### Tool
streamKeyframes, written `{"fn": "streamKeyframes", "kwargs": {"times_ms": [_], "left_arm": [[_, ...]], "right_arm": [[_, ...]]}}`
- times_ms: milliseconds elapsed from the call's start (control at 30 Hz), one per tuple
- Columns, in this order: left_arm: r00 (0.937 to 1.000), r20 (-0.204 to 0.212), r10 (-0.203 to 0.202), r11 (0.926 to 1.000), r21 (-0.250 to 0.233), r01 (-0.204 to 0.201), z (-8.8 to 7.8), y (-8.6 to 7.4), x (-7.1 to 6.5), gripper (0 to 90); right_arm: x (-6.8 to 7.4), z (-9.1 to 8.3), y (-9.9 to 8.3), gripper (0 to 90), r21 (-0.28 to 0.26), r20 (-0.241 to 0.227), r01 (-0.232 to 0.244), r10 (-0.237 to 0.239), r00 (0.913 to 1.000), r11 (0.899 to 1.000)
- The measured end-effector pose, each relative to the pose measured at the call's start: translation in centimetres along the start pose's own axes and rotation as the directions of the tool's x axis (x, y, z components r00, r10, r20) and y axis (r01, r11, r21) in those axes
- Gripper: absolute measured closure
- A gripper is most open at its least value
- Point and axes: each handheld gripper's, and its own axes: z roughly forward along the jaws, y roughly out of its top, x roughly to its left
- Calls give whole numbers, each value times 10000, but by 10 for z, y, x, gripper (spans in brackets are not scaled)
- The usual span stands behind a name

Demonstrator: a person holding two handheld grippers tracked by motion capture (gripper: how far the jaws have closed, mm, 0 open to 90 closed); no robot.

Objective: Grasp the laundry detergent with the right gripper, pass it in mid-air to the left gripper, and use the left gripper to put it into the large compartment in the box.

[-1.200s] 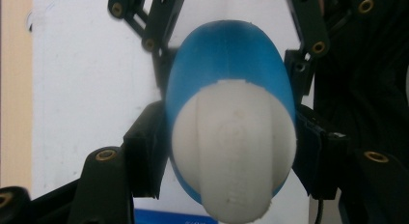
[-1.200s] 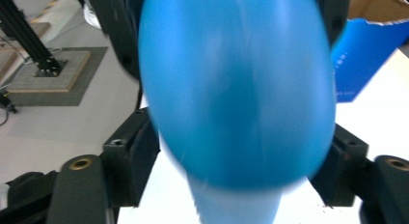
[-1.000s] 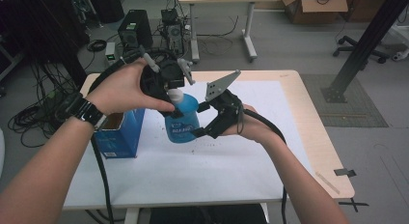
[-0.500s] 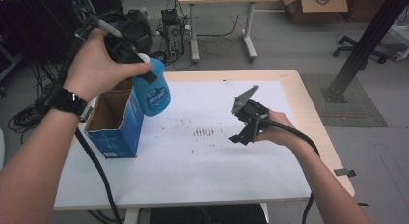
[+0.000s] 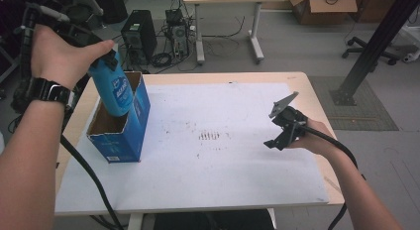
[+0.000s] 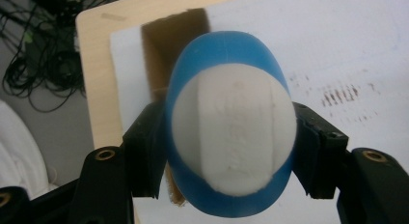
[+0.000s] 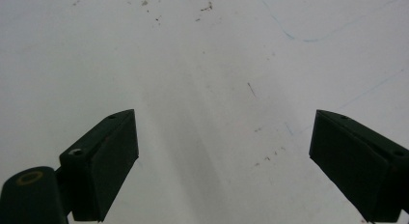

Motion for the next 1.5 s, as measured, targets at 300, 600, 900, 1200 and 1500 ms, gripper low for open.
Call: {"fn": "streamKeyframes", "kwargs": {"times_ms": [300, 600, 900, 1200, 1500], "left_arm": [[9974, -261, -666, 9978, -48, 665, 16, -7, 16, 383], [9970, -407, -656, 9972, 321, 670, 47, -19, 23, 383], [9966, -254, -778, 9954, 548, 791, 79, -30, 26, 383], [9959, -124, -895, 9931, 754, 902, 109, -40, 25, 383], [9946, -37, -1034, 9910, 853, 1034, 133, -54, 26, 383]], "right_arm": [[-5, -10, -9, 98, -85, 108, -115, 116, 9999, 9999], [-5, -11, -11, 98, -97, 75, -118, 118, 9999, 9999], [-4, -10, -9, 98, -23, 61, -131, 131, 9999, 9999], [-4, -6, -9, 99, 44, -5, -114, 114, 9999, 9999], [-4, -5, -10, 99, 39, -32, -139, 139, 9999, 9999]]}}
